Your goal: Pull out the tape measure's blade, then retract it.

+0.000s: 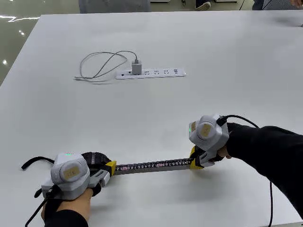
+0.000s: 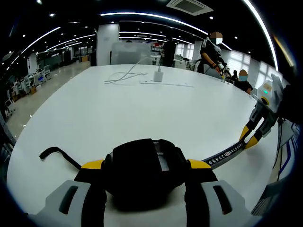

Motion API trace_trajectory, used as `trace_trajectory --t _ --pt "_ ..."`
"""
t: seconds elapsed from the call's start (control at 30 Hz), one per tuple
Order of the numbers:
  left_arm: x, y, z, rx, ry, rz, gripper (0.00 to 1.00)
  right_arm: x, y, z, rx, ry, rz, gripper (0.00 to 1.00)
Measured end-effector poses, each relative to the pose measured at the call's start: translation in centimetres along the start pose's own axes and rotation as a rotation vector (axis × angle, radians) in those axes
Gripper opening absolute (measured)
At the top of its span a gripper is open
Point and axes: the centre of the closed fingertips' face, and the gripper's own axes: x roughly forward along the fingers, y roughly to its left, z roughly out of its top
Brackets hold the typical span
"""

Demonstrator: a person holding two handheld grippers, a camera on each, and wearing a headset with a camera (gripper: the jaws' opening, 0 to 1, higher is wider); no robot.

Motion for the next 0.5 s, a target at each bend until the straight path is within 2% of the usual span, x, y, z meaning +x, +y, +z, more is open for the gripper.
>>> trace_trajectory --t 0.17,0.5 --pt "0.02 -0.02 0.01 0.012 -0.014 -0.018 0.63 0.07 -0.01 0.15 0.010 0.009 0.000 0.11" --pt "0.18 -0.06 -0.03 0.009 -0.011 -0.023 0.63 0.03 0.01 0.03 -0.041 0.026 0.006 0.10"
